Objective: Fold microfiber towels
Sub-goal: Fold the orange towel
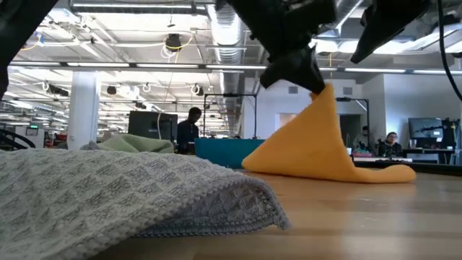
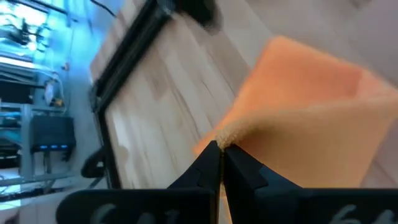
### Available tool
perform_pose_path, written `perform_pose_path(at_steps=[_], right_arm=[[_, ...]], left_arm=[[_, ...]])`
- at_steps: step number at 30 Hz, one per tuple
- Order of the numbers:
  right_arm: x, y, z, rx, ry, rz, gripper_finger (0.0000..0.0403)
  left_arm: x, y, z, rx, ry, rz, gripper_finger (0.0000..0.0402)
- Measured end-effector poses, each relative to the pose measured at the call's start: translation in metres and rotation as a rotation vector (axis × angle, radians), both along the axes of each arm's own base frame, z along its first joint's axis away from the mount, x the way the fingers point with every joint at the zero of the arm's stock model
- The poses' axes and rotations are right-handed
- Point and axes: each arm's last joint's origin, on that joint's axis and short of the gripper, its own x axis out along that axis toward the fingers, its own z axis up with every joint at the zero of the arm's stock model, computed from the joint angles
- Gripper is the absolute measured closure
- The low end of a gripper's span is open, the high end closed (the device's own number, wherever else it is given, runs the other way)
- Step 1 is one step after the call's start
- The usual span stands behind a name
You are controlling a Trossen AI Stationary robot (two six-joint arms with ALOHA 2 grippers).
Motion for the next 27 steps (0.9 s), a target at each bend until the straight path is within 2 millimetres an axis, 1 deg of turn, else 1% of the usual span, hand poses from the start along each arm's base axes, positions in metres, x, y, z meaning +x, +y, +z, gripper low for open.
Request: perform_pose_path(at_steps=[4,7,14,18,27], right_arm=[[-0.003,-0.002,0.000,-0.011,0.017,-0.001,0.0242],[-0.005,-0.002,0.001,-0.014,0.021,0.001,0.0242],[-0.011,-0.006,0.006,-0.016,0.017,-0.002,0.0242],[-0.014,-0.006,0.010,-0.023,0.002,0.002,0.0242],[-0.016,-0.006,0.011,-0.027,-0.002,0.003,0.0242]], left_arm=[[0.009,0.003,-0.019,0.028,0.019,-0.020,0.0401],[0.015,0.006,-0.026,0.028,0.008,-0.016,0.0401],[0.020,0.006,-0.023,-0.014,-0.041,-0.068,0.0401],[0.020,0.007,-0.022,-0.015,-0.059,-0.051,0.0401],[0.021,0.007,-0.022,-0.021,-0.066,-0.045,0.0401]])
